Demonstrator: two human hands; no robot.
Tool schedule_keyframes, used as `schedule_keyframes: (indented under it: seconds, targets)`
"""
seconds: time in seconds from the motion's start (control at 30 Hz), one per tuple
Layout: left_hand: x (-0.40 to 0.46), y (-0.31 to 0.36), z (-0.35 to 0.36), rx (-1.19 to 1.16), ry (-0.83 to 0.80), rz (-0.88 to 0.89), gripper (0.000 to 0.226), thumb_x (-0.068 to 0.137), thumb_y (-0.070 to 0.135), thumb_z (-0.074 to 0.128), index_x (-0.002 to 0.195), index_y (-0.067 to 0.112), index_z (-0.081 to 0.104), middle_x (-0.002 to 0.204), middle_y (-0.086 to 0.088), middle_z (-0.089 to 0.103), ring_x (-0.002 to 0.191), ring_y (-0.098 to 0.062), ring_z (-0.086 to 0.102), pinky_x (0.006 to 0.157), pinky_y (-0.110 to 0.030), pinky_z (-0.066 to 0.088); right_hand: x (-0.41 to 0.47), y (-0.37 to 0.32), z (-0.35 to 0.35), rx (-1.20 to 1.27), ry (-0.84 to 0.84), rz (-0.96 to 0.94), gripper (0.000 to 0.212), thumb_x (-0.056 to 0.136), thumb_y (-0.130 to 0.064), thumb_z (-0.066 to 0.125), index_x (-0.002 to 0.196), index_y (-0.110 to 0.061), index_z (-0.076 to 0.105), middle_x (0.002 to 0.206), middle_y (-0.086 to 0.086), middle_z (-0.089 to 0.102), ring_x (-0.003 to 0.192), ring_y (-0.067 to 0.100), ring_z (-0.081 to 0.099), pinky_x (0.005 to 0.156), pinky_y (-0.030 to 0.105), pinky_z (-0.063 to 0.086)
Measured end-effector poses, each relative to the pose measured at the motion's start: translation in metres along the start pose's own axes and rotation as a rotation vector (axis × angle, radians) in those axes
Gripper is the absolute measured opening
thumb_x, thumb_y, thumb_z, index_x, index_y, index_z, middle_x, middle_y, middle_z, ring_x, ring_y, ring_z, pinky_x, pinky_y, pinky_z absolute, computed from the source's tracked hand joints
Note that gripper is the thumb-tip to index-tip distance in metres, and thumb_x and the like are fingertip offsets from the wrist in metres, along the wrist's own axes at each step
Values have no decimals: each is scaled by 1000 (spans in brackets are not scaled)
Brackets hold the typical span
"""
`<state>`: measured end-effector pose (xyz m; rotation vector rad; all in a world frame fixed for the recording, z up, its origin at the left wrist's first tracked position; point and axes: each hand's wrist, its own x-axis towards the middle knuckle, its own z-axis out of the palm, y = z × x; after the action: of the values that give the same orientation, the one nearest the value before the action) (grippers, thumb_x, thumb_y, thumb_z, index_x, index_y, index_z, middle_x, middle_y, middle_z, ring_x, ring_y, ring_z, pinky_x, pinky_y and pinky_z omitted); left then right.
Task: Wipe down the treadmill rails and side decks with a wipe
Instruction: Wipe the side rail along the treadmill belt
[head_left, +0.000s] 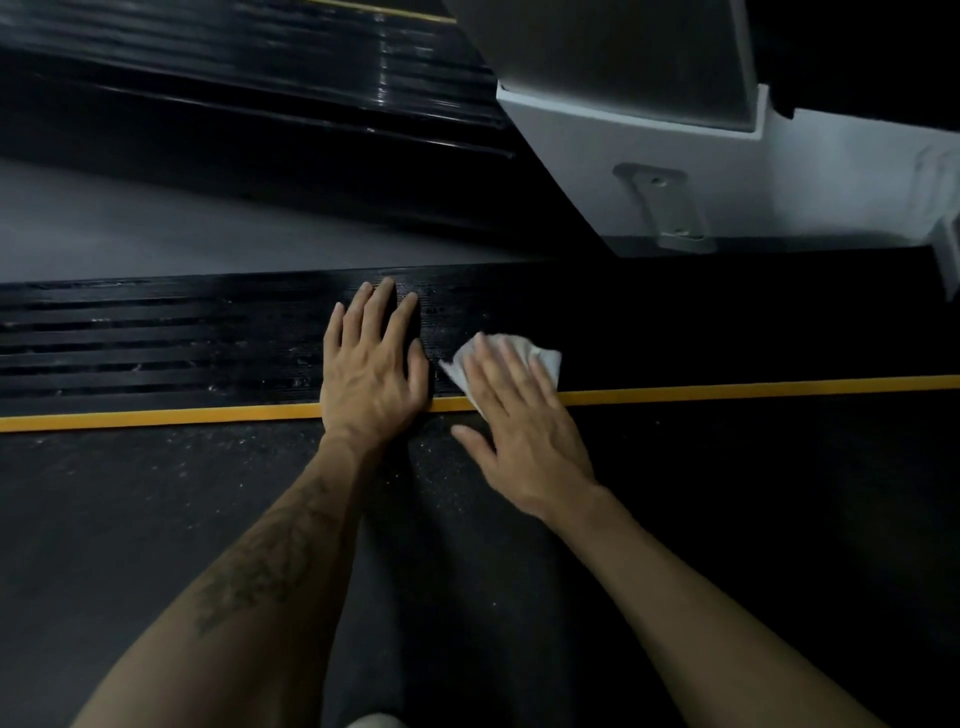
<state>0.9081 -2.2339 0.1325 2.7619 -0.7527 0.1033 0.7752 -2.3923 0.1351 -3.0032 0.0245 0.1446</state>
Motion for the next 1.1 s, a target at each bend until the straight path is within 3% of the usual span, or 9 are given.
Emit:
schedule_keyframes:
  seconds: [0.07, 0.13, 0.3, 0.53, 0.63, 0.77, 0.87, 1.0, 1.1]
  targets:
    - [0, 0, 0, -2, -4, -2, 56, 100, 36, 40, 152, 16, 44, 164, -11, 34, 155, -27, 24, 127, -51, 16, -16, 18, 0, -8, 25, -67, 72, 107, -49, 32, 165, -11, 13, 173, 7, 4, 160, 22, 2, 128, 49, 16]
    - [0, 1, -1, -7, -1, 2, 55, 100, 36, 40, 152, 16, 45, 163, -11, 34, 155, -27, 24, 127, -52, 16, -19, 32, -1, -10, 58, 3, 69, 107, -46, 32, 164, -10, 17, 172, 8, 8, 159, 22, 7, 126, 49, 20]
    - [0, 1, 0, -6, 10, 2, 55, 100, 35, 41, 151, 15, 46, 163, -11, 36, 154, -28, 25, 126, -52, 18, 18, 7, -2, 12, 22, 236, 77, 105, -57, 16, 164, -9, 5, 172, 11, -3, 159, 24, -4, 129, 47, 3]
    - [-1, 0, 0, -7, 6, 10, 56, 100, 36, 38, 151, 15, 46, 163, -11, 35, 155, -27, 25, 126, -52, 18, -7, 27, -3, -68, -36, -109, 74, 106, -53, 27, 165, -13, 8, 173, 6, -2, 160, 22, -2, 128, 48, 12]
    - [0, 0, -1, -11, -6, 6, 56, 100, 36, 38, 152, 15, 46, 164, -11, 35, 155, -27, 24, 127, -52, 17, -7, 46, -6, -28, -11, 53, 71, 106, -50, 25, 165, -13, 10, 173, 7, 2, 160, 23, 1, 129, 48, 11]
    - [0, -1, 0, -13, -13, 6, 56, 100, 36, 37, 152, 16, 45, 164, -11, 33, 155, -27, 23, 127, -52, 16, 30, 18, -9, 43, -25, 315, 81, 100, -63, 2, 164, -13, -3, 171, 8, -13, 159, 25, -10, 129, 45, -4]
    - [0, -1, 0, -16, -8, 10, 56, 100, 35, 39, 152, 15, 45, 164, -11, 34, 155, -27, 24, 126, -52, 17, 34, -6, -6, 37, -37, 175, 80, 101, -63, 5, 164, -15, -2, 171, 8, -13, 159, 25, -10, 128, 45, -7]
    - [0, -3, 0, -21, -9, 19, 56, 101, 36, 37, 152, 16, 46, 163, -11, 35, 155, -27, 25, 126, -51, 17, 5, 19, -4, 6, -29, -125, 71, 106, -53, 23, 165, -16, 8, 173, 4, 0, 160, 21, -2, 129, 46, 8]
    - [1, -4, -1, -44, -30, 10, 57, 102, 38, 35, 153, 17, 46, 164, -10, 35, 155, -26, 23, 127, -50, 15, -5, 49, -6, -13, -25, -82, 69, 107, -49, 25, 165, -15, 9, 173, 4, 2, 160, 20, 1, 129, 46, 11]
